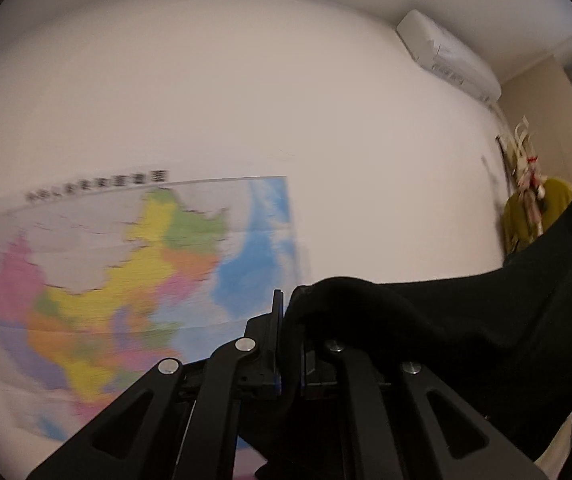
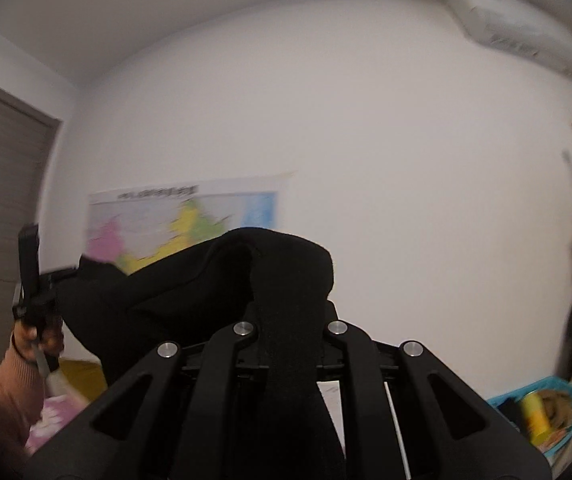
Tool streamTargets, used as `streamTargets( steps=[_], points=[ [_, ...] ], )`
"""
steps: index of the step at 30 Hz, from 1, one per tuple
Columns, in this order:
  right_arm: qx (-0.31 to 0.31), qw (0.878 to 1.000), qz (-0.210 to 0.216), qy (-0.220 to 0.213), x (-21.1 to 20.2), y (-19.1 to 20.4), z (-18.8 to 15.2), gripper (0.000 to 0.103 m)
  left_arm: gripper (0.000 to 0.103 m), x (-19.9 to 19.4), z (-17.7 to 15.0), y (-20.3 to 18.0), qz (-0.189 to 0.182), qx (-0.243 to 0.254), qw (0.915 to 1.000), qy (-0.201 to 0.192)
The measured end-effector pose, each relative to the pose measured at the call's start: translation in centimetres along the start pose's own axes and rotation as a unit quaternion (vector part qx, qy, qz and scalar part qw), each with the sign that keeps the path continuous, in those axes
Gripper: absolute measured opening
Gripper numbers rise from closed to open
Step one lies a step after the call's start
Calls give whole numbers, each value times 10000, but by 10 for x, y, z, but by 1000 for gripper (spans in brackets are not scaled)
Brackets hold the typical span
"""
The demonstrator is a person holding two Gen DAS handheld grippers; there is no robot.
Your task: Fold large clothes
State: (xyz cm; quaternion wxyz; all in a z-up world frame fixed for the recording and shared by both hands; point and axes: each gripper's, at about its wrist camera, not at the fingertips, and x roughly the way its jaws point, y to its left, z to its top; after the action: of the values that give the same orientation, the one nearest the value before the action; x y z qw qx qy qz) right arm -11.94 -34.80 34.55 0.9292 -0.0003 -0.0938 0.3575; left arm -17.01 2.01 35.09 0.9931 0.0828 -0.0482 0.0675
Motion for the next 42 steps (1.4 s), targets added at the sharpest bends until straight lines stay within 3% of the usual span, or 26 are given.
streamTargets(
  steps=[5, 7, 10, 13, 15, 16, 19, 22, 26, 28, 29, 31, 33, 35, 36, 38, 42],
  points=[
    [119, 9971, 738, 169, 0, 31, -23, 7, 4, -53, -23, 8, 623, 587, 9958, 322],
    [254, 9950, 858, 433, 19, 30, -41, 7, 4, -43, -41, 8, 629, 646, 9936, 674],
    [656, 9884, 969, 972, 71, 15, -88, 7, 4, 3, -84, 16, 421, 486, 9856, 1562],
    [999, 9782, 1008, 1513, 122, 0, -136, 7, 4, 65, -150, 22, 380, 347, 9677, 2468],
    [1175, 9686, 904, 1996, 163, -10, -184, 7, 4, 109, -205, 27, 356, 178, 9523, 3024],
    [1256, 9622, 889, 2246, 184, -15, -209, 7, 3, 135, -241, 30, 388, 85, 9402, 3383],
    [1562, 9368, 748, 3041, 243, -30, -288, 7, 3, 182, -316, 34, 345, -204, 9129, 4063],
    [1833, 9017, 470, 3888, 294, -41, -367, 7, 3, 221, -380, 33, 276, -313, 8862, 4615],
    [2364, 8741, 97, 4242, 331, -68, -409, 7, 3, 260, -414, 46, 148, -597, 8631, 5013],
    [2620, 8578, -27, 4422, 348, -85, -424, 9, 15, 279, -421, 55, 51, -754, 8518, 5184],
    [2699, 8470, -241, 4574, 355, -94, -434, 15, 22, 293, -425, 63, 210, -754, 8464, 5267],
    [2917, 8193, -603, 4900, 367, -109, -461, 29, 47, 310, -433, 70, 278, -862, 8366, 5403],
    [3134, 7903, -1032, 5163, 374, -122, -489, 40, 47, 333, -451, 84, 462, -1152, 8107, 5722],
    [3192, 7773, -1258, 5273, 371, -129, -501, 46, 47, 344, -463, 91, 481, -1284, 7962, 5893],
    [3195, 7830, -1276, 5182, 366, -131, -500, 46, 47, 345, -468, 92, 484, -1240, 7943, 5927],
    [3049, 8016, -1193, 5003, 360, -128, -488, 52, 48, 341, -470, 94, 483, -1150, 8004, 5864],
    [2547, 8356, -806, 4800, 333, -111, -450, 58, 57, 313, -454, 92, 154, -912, 8289, 5517]
  ],
)
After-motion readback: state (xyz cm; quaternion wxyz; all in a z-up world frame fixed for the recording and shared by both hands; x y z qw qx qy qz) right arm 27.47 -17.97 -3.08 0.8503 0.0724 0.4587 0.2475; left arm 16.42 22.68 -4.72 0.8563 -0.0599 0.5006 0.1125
